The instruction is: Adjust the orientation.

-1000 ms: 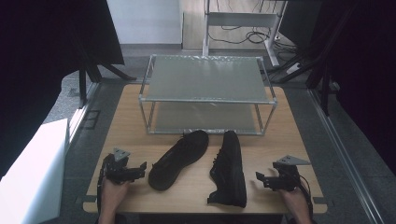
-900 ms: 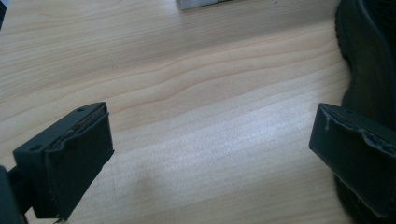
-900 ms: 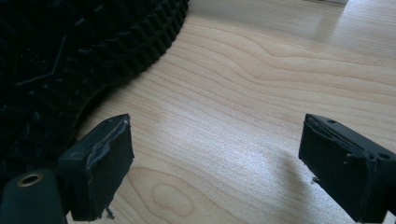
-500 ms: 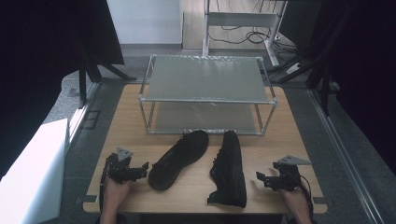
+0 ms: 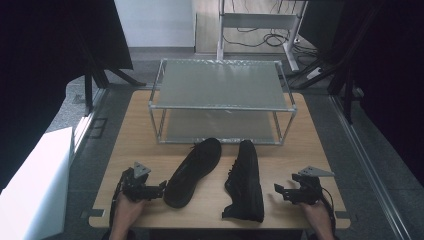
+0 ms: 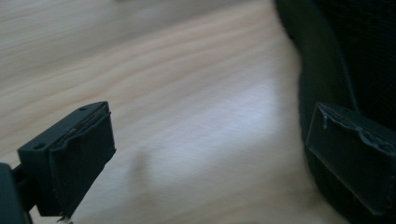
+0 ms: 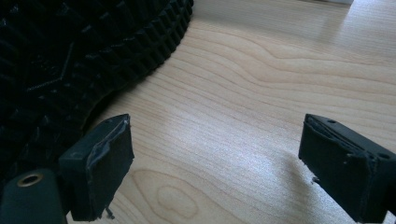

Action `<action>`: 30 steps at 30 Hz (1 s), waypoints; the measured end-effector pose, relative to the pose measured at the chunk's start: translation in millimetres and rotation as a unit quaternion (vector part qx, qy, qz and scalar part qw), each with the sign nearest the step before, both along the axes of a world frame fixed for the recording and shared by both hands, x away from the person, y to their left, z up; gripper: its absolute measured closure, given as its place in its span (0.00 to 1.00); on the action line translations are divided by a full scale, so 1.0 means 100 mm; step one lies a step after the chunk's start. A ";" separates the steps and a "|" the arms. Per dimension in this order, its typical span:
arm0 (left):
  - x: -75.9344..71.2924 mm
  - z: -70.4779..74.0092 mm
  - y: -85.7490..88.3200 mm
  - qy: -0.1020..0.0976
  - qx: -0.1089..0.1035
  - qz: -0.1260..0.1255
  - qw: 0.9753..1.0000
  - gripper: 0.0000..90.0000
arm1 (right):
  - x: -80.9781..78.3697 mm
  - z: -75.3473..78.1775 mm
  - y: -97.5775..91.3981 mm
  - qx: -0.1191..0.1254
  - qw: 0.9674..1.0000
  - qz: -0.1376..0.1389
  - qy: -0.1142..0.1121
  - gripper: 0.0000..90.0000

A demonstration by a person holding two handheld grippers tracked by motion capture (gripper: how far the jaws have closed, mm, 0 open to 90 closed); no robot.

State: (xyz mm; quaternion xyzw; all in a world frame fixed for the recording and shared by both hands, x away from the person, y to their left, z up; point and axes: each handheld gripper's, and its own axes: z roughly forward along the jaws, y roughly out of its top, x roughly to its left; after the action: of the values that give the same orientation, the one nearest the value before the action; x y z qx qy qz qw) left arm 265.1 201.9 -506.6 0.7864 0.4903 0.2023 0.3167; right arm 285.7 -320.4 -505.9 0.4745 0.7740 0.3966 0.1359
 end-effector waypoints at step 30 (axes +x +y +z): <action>-0.12 0.02 -0.54 -0.005 0.004 -0.094 0.996 0.00 | 0.01 0.00 -0.02 0.009 1.000 -0.003 0.005 0.11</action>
State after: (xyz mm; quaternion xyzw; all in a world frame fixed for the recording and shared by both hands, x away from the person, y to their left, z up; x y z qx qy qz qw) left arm 253.2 147.7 -504.7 0.8293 0.4116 0.1778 0.3334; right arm 286.7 -322.8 -506.2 0.4800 0.7697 0.4006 0.1291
